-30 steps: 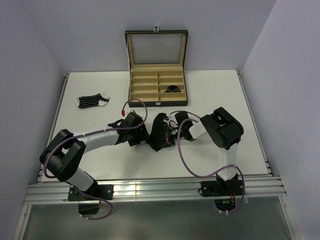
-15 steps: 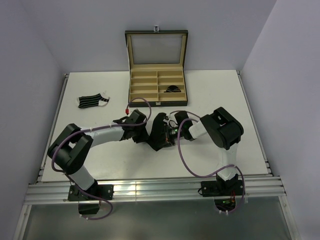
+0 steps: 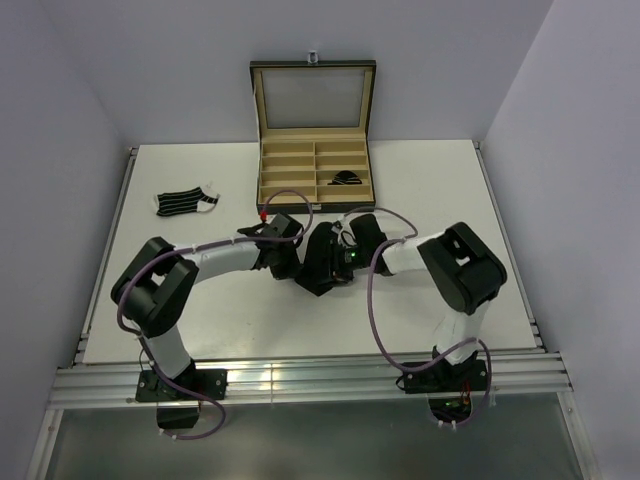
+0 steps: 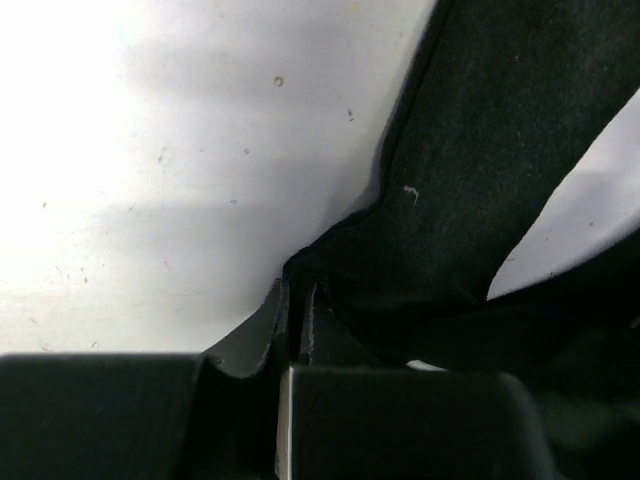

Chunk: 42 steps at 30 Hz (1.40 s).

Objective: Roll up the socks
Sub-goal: Roll the sock at the center of the board.

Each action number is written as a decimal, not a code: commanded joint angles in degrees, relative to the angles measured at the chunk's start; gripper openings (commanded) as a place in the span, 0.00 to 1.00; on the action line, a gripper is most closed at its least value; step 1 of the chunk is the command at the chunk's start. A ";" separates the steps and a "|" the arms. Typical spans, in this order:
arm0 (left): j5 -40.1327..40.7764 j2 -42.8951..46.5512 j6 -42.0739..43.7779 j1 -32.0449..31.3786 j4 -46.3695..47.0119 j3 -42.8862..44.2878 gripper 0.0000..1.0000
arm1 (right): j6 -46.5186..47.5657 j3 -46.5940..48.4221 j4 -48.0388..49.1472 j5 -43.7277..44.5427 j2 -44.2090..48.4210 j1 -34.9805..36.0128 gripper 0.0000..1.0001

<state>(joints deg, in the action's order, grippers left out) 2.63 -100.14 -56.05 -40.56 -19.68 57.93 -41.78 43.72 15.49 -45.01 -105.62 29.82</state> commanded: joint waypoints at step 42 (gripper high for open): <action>-0.97 -11.13 11.23 -0.40 -12.75 11.68 0.00 | 33.43 3.30 -9.51 68.83 12.55 33.55 0.49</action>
<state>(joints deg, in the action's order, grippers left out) 0.21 -108.25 -46.57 -40.56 -29.32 70.35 -8.25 44.62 5.72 22.65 -91.98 63.00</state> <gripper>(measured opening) 0.042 0.500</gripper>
